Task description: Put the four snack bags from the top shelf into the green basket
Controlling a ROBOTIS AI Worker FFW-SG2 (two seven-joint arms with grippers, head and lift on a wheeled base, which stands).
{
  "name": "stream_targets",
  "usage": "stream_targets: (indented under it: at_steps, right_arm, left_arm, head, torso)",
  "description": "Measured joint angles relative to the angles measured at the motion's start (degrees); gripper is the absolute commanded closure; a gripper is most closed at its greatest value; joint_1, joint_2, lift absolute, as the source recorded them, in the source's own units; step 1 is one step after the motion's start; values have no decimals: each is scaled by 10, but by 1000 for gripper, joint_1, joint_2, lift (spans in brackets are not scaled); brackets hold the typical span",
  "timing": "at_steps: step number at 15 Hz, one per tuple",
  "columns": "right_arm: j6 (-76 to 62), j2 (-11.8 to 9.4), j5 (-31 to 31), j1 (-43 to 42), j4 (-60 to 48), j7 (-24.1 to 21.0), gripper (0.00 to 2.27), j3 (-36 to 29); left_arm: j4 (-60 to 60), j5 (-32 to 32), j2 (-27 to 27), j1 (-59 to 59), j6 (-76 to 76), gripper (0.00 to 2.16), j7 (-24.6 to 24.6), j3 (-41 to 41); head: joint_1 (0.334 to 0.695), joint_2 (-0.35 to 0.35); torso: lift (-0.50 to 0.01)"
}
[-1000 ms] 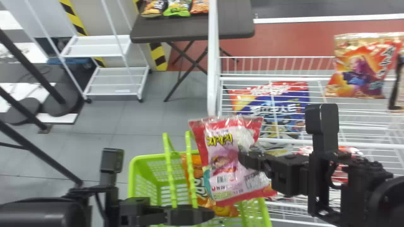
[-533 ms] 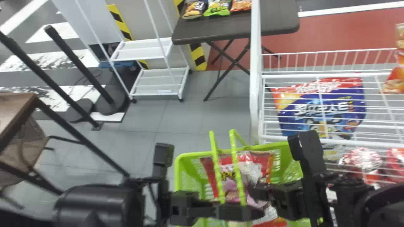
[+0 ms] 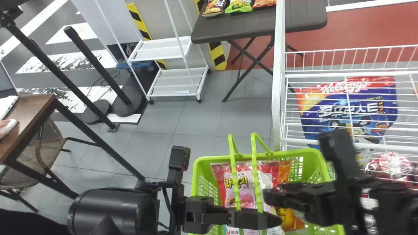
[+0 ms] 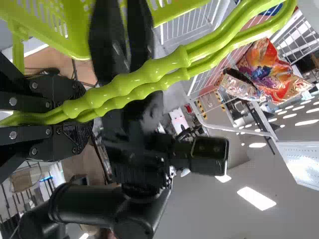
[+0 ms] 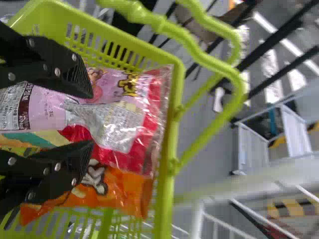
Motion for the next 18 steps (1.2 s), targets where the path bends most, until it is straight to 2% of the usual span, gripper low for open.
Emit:
stream_targets:
  at_steps: [3, 4, 5, 6, 9, 12, 15, 16, 18]
  right_arm:
    - [-24, 0, -22, -10, -30, 3, 36, -125]
    - [-43, 0, -12, -33, -15, 3, 39, -159]
    - [-70, 0, 1, -61, 15, 2, 43, -185]
    - [-102, 1, 17, -85, 48, -1, 43, -200]
    - [-250, -1, 103, -169, 185, -15, 53, -218]
    - [-347, -1, 179, -251, 324, -31, 60, -233]
    - [-378, -1, 247, -298, 410, -92, 70, -233]
    - [-380, -1, 264, -311, 434, -114, 235, -229]
    - [-380, -1, 281, -329, 467, -126, 917, -227]
  left_arm:
    - [0, 4, 1, 1, 0, 2148, 0, 2]
    - [0, 7, 1, 3, 0, 2148, 0, 5]
    - [0, 10, 1, 5, 0, 2148, 0, 8]
    - [0, 11, 2, 6, 0, 2148, 0, 9]
    - [-1, 14, 2, 12, -1, 2148, 0, 17]
    - [-1, 20, 2, 18, -5, 2148, 0, 30]
    - [2, 24, 2, 20, -11, 2148, 0, 38]
    - [3, 24, 2, 20, -13, 2148, 0, 38]
    - [5, 24, 2, 20, -14, 2148, 0, 39]
  head:
    - [695, 140]
    - [695, 92]
    - [695, 3]
    - [695, -35]
    - [695, -128]
    - [695, -164]
    - [695, -213]
    - [695, -221]
    - [695, -229]
  torso:
    - [0]
    - [0]
    - [0]
    - [0]
    - [0]
    - [0]
    - [0]
    - [0]
    - [0]
